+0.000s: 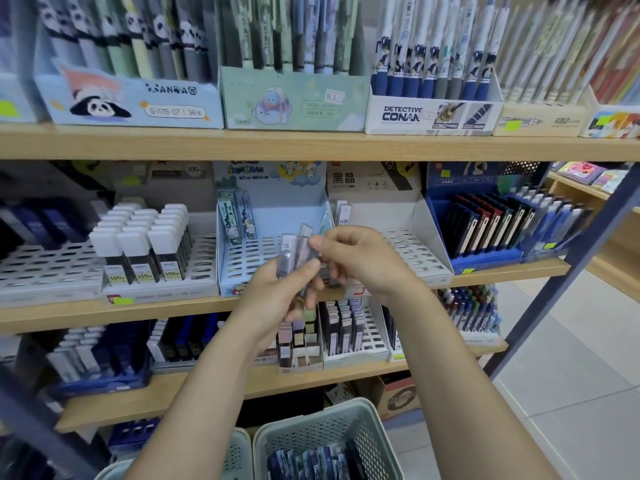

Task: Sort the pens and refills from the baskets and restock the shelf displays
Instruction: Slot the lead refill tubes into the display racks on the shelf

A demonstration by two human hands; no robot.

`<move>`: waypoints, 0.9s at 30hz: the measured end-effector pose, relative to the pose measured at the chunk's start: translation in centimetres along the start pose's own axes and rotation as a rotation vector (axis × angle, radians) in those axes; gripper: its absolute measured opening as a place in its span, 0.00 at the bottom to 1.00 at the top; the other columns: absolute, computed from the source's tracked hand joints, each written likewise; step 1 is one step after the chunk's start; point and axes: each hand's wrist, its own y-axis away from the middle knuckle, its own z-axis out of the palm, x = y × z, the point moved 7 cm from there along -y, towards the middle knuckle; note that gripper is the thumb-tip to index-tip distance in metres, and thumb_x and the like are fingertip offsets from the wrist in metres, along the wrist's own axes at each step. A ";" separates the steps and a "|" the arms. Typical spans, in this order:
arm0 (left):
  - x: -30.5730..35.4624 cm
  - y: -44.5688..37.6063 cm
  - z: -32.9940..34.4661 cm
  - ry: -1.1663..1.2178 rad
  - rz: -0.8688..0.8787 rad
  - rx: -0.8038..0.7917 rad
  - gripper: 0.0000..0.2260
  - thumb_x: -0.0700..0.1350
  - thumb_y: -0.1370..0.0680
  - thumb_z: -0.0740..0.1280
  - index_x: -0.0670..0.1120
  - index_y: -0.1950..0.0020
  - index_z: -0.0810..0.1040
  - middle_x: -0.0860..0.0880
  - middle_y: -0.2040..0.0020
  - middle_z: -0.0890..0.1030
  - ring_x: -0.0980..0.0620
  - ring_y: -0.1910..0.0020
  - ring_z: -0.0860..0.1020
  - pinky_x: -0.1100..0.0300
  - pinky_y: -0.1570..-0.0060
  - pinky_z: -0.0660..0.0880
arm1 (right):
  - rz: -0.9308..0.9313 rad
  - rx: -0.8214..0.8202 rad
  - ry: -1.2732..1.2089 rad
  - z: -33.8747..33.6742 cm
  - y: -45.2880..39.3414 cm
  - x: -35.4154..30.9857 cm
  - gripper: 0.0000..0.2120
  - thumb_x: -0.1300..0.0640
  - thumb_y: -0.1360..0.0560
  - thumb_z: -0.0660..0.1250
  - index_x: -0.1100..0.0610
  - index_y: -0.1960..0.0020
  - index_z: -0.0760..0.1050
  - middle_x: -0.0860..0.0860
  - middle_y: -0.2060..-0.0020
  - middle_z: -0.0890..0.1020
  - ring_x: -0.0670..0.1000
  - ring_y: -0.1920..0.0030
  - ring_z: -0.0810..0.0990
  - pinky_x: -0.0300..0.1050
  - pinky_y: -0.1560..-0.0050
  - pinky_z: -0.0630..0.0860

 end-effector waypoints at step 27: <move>0.3 3.7 -12.4 0.007 -0.017 0.387 0.03 0.42 0.18 0.64 0.43 0.50 0.74 0.46 0.67 0.76 0.52 0.75 0.70 0.66 0.80 0.64 | -0.053 0.205 0.077 9.2 -8.8 0.4 0.10 0.62 0.22 0.69 0.58 0.60 0.72 0.53 0.65 0.82 0.59 0.55 0.84 0.59 0.45 0.80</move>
